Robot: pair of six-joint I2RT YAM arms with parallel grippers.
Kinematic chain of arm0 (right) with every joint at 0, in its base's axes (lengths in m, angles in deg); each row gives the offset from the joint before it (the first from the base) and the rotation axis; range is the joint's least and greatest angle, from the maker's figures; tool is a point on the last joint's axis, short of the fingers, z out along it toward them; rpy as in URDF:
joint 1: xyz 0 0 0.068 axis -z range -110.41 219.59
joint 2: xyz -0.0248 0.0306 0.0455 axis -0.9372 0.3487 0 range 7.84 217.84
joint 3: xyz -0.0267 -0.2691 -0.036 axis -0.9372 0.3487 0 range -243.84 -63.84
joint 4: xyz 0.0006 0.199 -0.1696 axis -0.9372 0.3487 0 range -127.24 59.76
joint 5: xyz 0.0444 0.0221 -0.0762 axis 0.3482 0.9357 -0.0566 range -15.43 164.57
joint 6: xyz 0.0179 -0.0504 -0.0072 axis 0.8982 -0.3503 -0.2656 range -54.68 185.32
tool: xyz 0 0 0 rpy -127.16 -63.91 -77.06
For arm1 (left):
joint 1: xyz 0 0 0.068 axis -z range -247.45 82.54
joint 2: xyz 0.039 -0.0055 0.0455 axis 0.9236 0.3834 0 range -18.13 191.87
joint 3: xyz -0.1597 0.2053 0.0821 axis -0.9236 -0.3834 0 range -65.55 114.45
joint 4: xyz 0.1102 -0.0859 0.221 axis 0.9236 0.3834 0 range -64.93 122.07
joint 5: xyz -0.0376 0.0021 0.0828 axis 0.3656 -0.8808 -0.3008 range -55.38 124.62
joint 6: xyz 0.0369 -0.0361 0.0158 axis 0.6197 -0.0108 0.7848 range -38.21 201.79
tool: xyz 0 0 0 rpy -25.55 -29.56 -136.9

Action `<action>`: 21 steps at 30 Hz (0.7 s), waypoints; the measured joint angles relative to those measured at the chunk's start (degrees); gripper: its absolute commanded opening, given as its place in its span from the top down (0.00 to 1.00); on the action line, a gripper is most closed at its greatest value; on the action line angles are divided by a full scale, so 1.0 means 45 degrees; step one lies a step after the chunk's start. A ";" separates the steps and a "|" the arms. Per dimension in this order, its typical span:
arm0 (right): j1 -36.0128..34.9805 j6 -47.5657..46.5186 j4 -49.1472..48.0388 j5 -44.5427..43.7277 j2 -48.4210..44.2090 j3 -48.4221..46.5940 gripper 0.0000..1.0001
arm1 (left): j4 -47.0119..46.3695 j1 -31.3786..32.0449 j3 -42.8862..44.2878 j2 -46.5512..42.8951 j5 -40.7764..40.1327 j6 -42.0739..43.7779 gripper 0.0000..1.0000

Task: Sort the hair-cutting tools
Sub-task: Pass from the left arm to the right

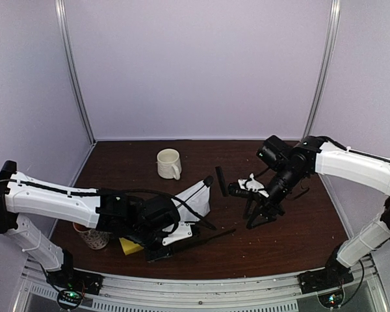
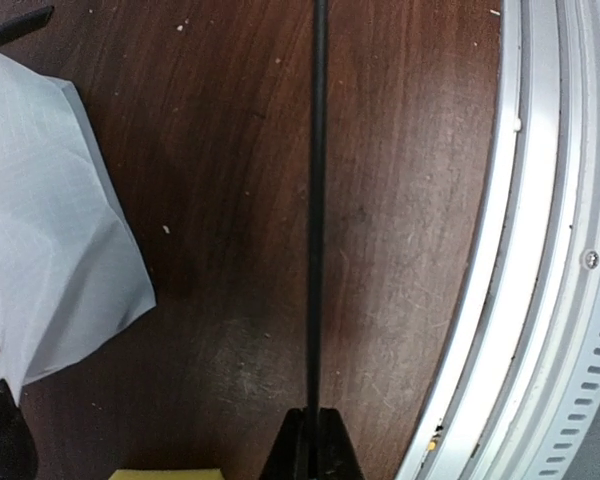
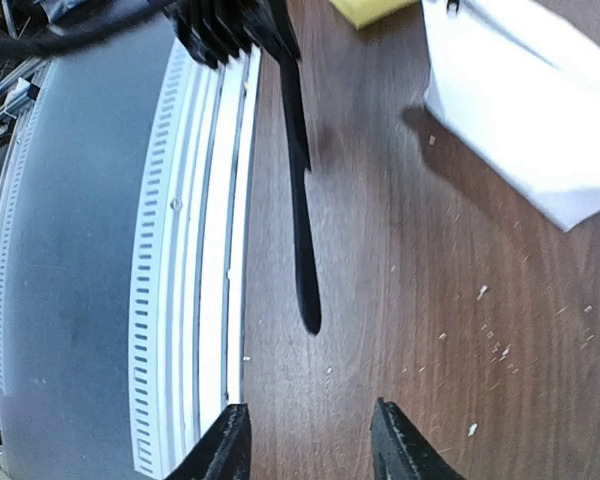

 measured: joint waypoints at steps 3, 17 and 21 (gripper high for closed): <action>0.0005 0.0000 -0.0005 0.0243 -0.0306 -0.0452 0.56 | -0.0359 -0.0243 0.0000 -0.0005 0.0024 0.0389 1.00; -0.0918 -0.0039 0.0039 0.0753 -0.0092 -0.0937 0.62 | -0.1763 -0.0505 -0.0092 -0.0117 0.0510 0.0525 1.00; -0.0952 0.0034 -0.0107 0.0651 0.0000 -0.0937 0.69 | -0.1962 -0.0505 -0.0165 -0.0257 0.0554 0.0525 1.00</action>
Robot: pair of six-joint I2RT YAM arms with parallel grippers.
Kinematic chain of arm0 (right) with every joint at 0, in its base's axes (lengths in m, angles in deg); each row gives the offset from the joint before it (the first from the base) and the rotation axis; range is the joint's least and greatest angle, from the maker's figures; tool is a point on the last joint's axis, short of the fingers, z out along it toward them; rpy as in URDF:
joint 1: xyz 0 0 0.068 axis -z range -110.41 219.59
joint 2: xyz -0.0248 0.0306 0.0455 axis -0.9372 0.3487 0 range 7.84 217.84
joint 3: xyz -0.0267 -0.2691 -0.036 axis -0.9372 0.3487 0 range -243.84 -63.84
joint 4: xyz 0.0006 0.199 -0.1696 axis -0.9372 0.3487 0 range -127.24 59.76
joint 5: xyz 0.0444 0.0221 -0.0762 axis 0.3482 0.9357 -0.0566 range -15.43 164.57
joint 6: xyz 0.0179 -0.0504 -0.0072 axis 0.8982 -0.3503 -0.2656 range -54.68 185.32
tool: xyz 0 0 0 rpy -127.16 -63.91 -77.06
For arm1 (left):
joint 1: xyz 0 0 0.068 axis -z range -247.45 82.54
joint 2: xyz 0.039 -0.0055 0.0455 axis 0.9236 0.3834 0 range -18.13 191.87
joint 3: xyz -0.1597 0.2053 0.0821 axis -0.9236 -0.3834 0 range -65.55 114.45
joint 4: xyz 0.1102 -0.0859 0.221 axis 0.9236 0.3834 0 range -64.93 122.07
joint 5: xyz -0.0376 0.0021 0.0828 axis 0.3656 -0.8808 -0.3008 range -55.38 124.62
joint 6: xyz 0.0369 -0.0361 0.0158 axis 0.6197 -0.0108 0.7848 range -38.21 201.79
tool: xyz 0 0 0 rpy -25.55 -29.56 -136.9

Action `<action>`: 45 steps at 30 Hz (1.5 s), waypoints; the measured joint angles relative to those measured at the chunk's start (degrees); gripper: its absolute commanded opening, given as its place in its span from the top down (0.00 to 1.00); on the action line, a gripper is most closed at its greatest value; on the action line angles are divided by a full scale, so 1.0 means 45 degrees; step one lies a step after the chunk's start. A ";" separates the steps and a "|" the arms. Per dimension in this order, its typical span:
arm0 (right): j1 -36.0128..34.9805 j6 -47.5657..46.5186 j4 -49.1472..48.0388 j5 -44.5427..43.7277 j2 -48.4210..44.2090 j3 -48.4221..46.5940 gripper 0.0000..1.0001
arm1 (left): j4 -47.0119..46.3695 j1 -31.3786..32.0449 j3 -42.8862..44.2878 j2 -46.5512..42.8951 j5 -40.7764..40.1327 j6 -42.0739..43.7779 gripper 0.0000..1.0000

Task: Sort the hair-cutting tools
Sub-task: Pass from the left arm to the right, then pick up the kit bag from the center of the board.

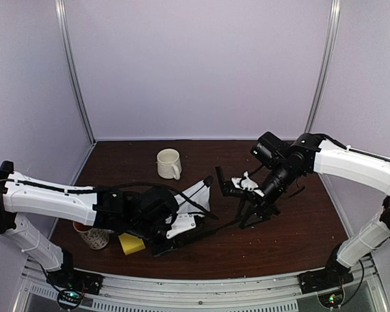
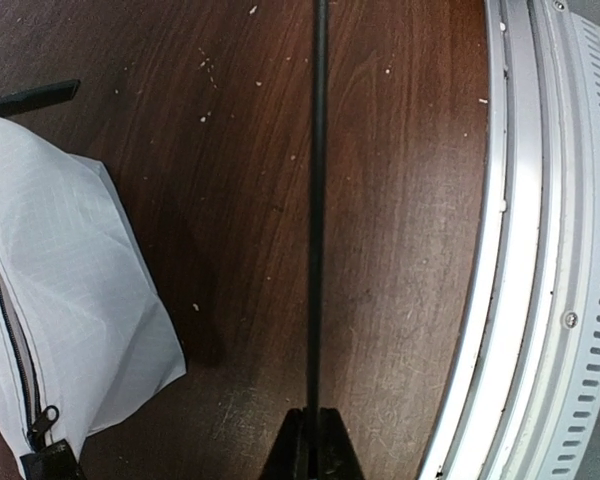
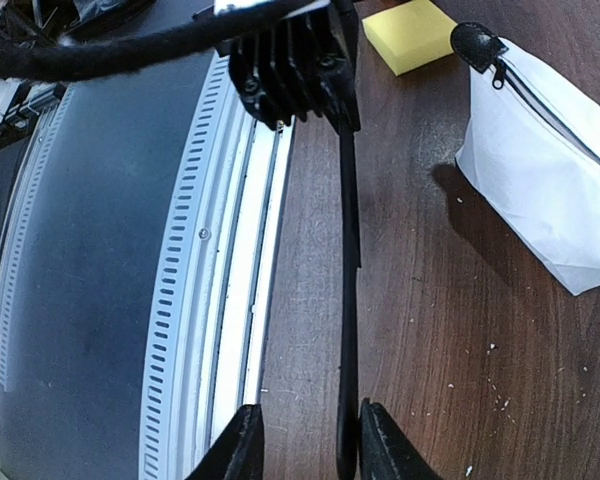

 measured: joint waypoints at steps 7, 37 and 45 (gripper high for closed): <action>-0.0015 0.0340 -0.0330 -0.0083 0.0151 0.0010 0.92 | -0.0257 -0.0024 -0.0092 -0.0272 0.0000 0.0005 1.00; 0.2059 -0.0321 0.0491 -0.0753 -0.1234 0.0049 1.00 | 0.0296 -0.3560 0.3988 0.1525 -0.1394 -0.0782 0.48; 0.3395 -0.0515 0.1049 -0.0670 -0.1977 0.0355 1.00 | 0.1613 -0.3512 0.4765 0.3453 -0.2030 -0.0753 0.49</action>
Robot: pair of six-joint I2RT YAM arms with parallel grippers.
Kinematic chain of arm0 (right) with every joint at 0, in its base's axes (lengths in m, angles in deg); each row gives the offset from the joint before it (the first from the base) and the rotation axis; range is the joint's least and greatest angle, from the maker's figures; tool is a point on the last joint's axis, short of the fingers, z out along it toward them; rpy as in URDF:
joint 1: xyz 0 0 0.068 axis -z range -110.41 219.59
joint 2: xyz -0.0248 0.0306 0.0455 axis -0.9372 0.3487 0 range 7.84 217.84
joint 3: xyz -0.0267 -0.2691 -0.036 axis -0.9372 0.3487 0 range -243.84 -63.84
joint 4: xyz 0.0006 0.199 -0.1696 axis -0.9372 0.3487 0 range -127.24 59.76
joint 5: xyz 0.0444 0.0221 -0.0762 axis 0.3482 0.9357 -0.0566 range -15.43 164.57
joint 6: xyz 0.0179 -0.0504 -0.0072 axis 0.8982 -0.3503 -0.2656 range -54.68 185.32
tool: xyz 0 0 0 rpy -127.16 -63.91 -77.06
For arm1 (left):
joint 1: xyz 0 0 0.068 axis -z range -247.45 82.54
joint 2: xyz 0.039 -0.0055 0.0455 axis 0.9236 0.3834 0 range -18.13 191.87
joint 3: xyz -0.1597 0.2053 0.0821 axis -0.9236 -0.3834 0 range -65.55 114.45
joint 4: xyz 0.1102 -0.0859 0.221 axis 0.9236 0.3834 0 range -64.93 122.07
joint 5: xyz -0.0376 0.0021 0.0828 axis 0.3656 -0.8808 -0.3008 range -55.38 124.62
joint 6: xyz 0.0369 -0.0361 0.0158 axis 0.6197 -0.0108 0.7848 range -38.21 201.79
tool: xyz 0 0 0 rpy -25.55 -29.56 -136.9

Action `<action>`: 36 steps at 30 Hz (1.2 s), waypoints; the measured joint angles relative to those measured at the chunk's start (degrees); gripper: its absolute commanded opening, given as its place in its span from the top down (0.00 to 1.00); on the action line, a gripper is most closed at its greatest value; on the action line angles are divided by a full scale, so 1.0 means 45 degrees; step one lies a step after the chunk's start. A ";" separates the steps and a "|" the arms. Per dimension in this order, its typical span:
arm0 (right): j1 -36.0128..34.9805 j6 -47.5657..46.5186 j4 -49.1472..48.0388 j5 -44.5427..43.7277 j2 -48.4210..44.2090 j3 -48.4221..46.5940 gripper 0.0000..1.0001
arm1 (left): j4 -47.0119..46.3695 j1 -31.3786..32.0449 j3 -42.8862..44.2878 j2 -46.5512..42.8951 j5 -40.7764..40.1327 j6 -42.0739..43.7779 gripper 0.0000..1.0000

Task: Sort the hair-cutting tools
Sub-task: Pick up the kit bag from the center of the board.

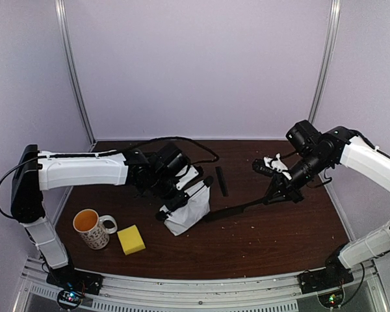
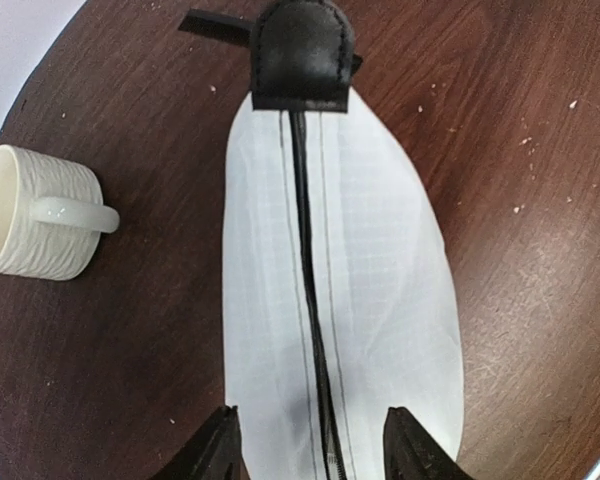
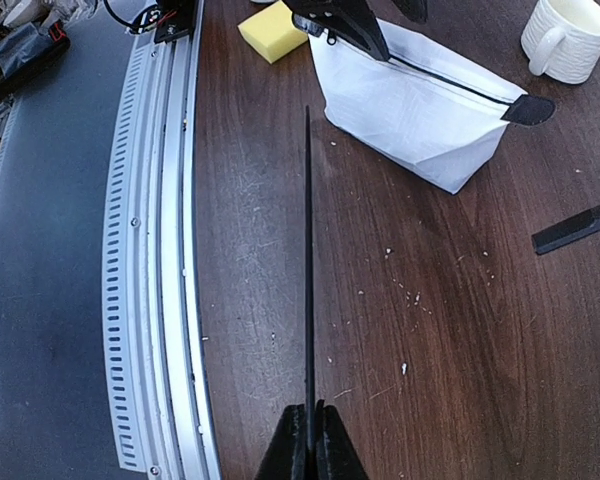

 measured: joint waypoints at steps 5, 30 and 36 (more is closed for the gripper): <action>0.0117 -0.0126 0.0117 0.0107 -0.0049 0.0408 1.00 | 0.0612 0.0000 0.0423 0.0389 -0.0389 0.0049 0.50; 0.0155 -0.0112 0.0044 0.0393 0.0068 0.0578 1.00 | 0.0903 -0.0078 0.0792 0.1753 -0.1821 0.0423 0.58; 0.0155 0.0024 -0.0034 0.0432 0.0068 0.0578 1.00 | 0.0763 -0.0087 0.0787 0.1715 -0.1802 0.0423 0.54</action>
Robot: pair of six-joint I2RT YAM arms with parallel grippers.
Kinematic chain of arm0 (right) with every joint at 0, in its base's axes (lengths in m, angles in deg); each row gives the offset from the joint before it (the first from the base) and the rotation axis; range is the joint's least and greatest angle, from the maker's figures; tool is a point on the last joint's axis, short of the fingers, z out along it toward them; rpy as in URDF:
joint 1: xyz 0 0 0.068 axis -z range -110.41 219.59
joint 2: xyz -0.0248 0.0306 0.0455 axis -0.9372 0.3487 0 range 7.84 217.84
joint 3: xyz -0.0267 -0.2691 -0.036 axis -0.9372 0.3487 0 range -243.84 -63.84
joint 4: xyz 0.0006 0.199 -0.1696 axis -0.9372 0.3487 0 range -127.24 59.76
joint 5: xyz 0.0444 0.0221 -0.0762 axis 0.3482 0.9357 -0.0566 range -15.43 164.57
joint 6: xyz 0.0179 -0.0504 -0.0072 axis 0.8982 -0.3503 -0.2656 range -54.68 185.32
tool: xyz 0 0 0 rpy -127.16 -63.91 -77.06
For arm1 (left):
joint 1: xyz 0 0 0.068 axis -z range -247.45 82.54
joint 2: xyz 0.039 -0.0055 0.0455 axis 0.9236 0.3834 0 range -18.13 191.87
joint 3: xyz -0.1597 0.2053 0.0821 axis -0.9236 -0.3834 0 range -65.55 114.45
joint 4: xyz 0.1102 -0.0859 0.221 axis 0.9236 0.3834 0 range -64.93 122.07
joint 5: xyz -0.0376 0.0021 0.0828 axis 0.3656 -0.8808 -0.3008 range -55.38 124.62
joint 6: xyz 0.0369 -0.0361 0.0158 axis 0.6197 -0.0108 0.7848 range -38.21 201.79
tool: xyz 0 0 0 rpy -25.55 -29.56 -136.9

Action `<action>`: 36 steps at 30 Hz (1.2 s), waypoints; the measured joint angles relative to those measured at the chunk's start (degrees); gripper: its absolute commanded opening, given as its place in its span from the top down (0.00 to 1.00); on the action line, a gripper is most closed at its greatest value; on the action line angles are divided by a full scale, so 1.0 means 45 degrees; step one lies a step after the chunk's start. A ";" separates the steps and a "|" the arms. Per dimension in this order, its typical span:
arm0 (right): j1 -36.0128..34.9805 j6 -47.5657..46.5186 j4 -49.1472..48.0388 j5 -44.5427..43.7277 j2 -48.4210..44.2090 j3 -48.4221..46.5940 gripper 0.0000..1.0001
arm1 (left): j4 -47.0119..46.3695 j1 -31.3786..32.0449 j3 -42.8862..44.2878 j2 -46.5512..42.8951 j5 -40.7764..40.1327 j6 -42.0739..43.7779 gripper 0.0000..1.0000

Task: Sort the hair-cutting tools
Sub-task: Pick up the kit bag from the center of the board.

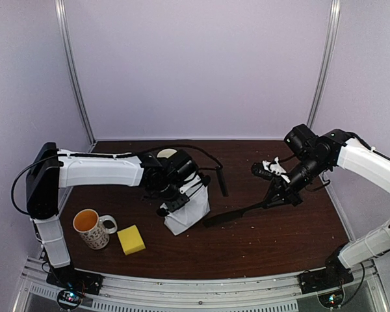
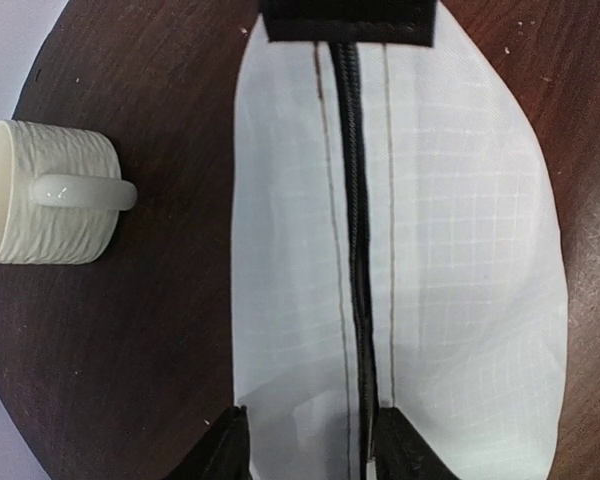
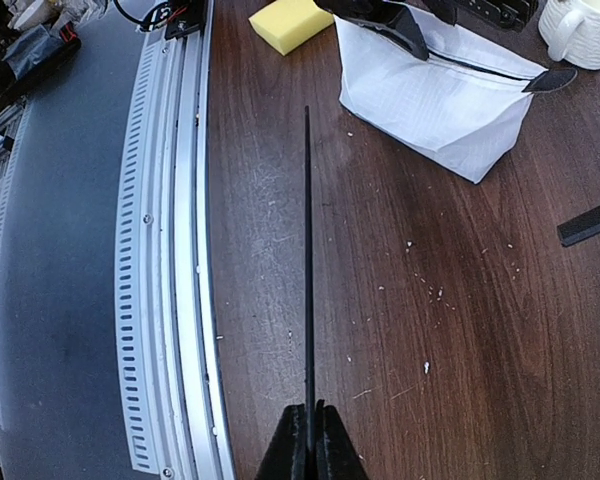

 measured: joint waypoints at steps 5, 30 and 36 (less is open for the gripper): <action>0.0000 0.0092 -0.0097 0.0073 0.0000 0.0000 1.00 | -0.0219 -0.0005 0.0000 -0.0102 0.0044 0.0000 0.54; 0.0000 0.0117 -0.0423 0.0325 0.0257 0.0194 1.00 | -0.0568 0.0160 -0.0189 0.0141 0.0214 0.0772 0.54; 0.0000 0.0141 -0.0461 0.0325 0.0277 0.0199 1.00 | -0.0597 0.0223 -0.0189 0.0374 -0.0568 0.0753 0.63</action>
